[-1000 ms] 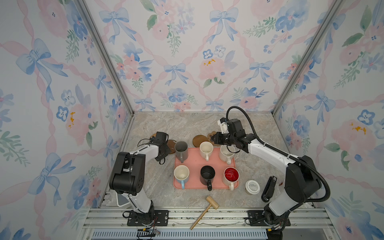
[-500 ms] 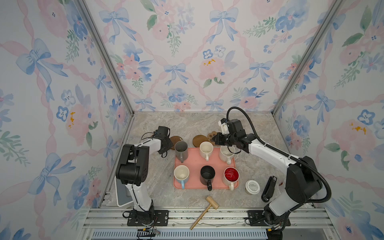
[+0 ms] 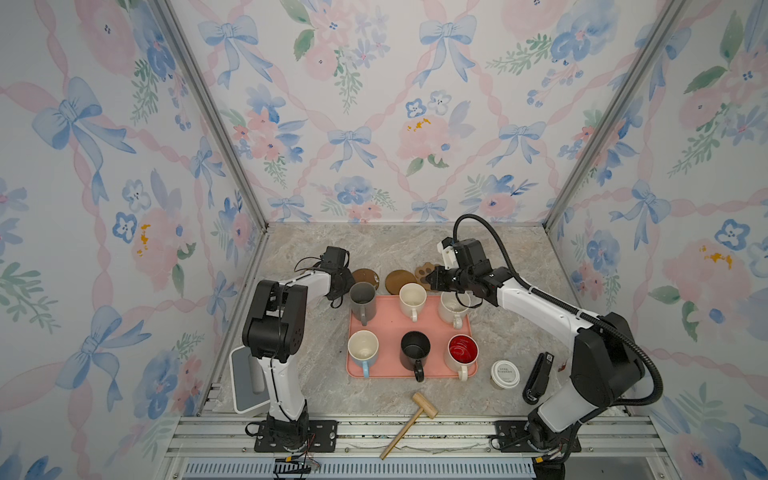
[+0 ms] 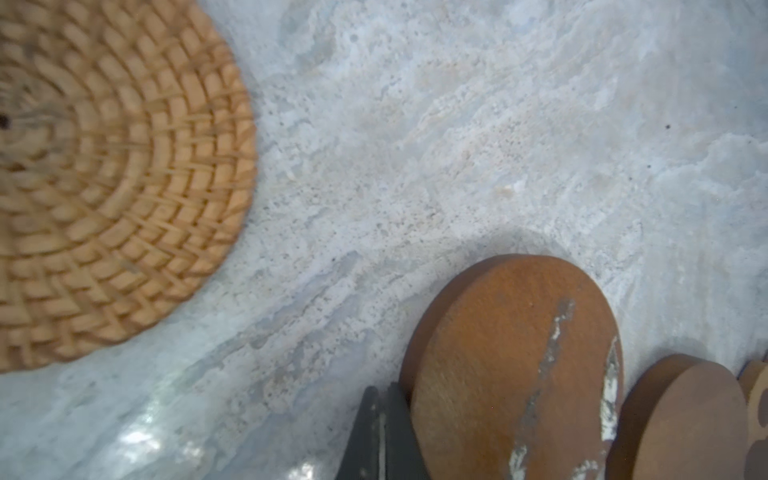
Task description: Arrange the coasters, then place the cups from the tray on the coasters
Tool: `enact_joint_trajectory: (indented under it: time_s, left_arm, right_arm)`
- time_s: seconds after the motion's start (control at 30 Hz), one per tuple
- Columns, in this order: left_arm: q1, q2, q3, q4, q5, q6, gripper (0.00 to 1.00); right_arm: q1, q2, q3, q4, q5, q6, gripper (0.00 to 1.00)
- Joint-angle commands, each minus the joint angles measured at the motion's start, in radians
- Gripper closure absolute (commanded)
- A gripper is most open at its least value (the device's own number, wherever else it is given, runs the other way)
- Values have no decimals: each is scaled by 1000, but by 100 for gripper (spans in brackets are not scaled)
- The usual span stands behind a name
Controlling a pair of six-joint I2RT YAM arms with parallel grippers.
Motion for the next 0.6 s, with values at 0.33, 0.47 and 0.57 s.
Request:
enact_joint_trajectory:
  time_s: [0.33, 0.47, 0.57]
  left_arm:
    - [-27, 50, 18, -47, 21, 7, 100]
    - [-51, 57, 25, -47, 16, -1, 100]
    - [-56, 62, 26, -47, 16, -4, 100]
  right_arm:
    - [5, -10, 36, -25, 15, -18, 100]
    - [5, -2, 42, -23, 9, -18, 100]
    - [5, 0, 42, -23, 6, -19, 100]
